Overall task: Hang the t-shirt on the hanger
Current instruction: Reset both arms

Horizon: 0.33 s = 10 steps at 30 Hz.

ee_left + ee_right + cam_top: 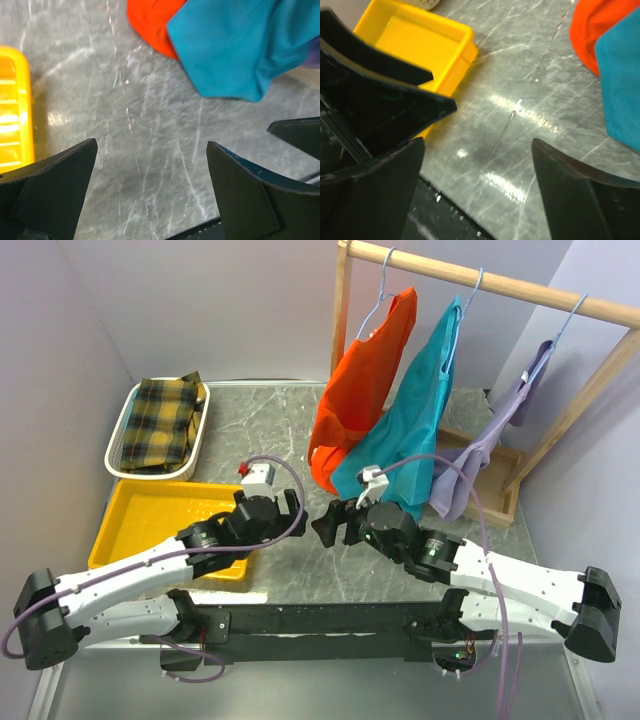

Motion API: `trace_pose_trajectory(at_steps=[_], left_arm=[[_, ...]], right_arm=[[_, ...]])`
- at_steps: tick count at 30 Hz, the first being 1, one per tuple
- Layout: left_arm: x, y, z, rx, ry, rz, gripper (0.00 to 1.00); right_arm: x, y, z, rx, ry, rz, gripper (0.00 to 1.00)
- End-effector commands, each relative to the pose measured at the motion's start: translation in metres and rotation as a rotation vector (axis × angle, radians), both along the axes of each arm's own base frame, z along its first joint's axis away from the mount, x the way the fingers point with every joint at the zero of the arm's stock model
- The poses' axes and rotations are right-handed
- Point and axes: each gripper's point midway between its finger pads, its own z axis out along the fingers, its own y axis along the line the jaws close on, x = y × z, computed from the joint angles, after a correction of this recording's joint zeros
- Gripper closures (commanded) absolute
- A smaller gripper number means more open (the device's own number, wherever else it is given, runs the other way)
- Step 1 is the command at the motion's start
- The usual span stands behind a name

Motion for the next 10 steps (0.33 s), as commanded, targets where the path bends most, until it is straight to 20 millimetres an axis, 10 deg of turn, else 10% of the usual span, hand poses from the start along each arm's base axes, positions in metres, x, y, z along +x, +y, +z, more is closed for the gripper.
trace_pose_trajectory(at_steps=[1,10], left_arm=[[0.007,-0.016,-0.005,-0.095,0.002,0.023,0.04],[0.005,-0.013,0.005,-0.140,-0.063,-0.003,0.04]], right_arm=[[0.018,0.003,0.023,0.164,-0.102,-0.090,0.00],[0.023,-0.003,0.004,0.092,-0.106,-0.120,0.00]])
